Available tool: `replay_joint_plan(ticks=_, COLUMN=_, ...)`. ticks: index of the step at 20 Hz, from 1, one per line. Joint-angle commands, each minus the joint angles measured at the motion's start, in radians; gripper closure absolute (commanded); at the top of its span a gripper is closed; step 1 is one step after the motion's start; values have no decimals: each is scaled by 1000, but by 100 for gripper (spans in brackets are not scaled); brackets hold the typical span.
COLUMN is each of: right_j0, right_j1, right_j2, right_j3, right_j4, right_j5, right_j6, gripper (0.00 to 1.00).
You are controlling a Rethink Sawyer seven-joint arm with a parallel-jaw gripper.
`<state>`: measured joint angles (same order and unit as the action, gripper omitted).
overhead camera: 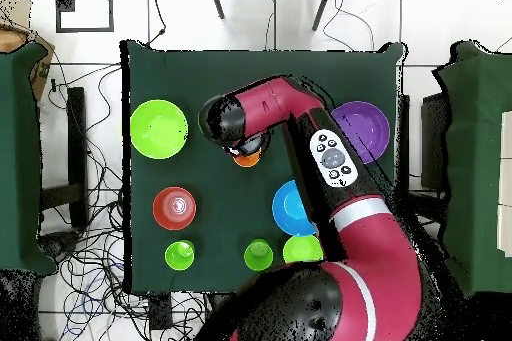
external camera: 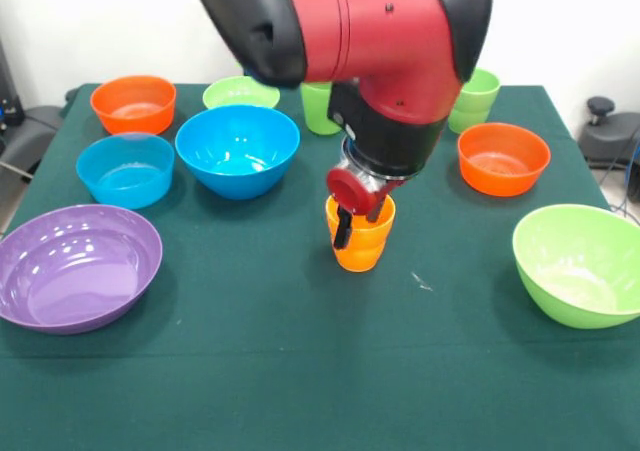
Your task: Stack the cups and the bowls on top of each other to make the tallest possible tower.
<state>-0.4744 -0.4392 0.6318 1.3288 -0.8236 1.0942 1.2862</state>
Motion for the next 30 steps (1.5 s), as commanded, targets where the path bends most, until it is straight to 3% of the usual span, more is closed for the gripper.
replay_joint_plan(ticks=1, right_j0=-8, right_j1=-133, right_j2=20, right_j3=92, right_j4=29, right_j5=82, right_j6=-259, gripper=0)
replay_joint_plan(ticks=7, right_j0=-29, right_j1=-211, right_j2=14, right_j3=151, right_j4=41, right_j5=99, right_j6=-288, gripper=0)
replay_joint_plan(ticks=13, right_j0=-21, right_j1=-241, right_j2=11, right_j3=159, right_j4=40, right_j5=121, right_j6=-283, gripper=0)
replay_joint_plan(ticks=21, right_j0=13, right_j1=-174, right_j2=-28, right_j3=98, right_j4=5, right_j5=99, right_j6=-179, gripper=0)
replay_joint_plan(ticks=26, right_j0=30, right_j1=-105, right_j2=-40, right_j3=37, right_j4=44, right_j5=115, right_j6=-84, gripper=0)
replay_joint_plan(ticks=30, right_j0=33, right_j1=-56, right_j2=-43, right_j3=2, right_j4=48, right_j5=99, right_j6=-71, gripper=0)
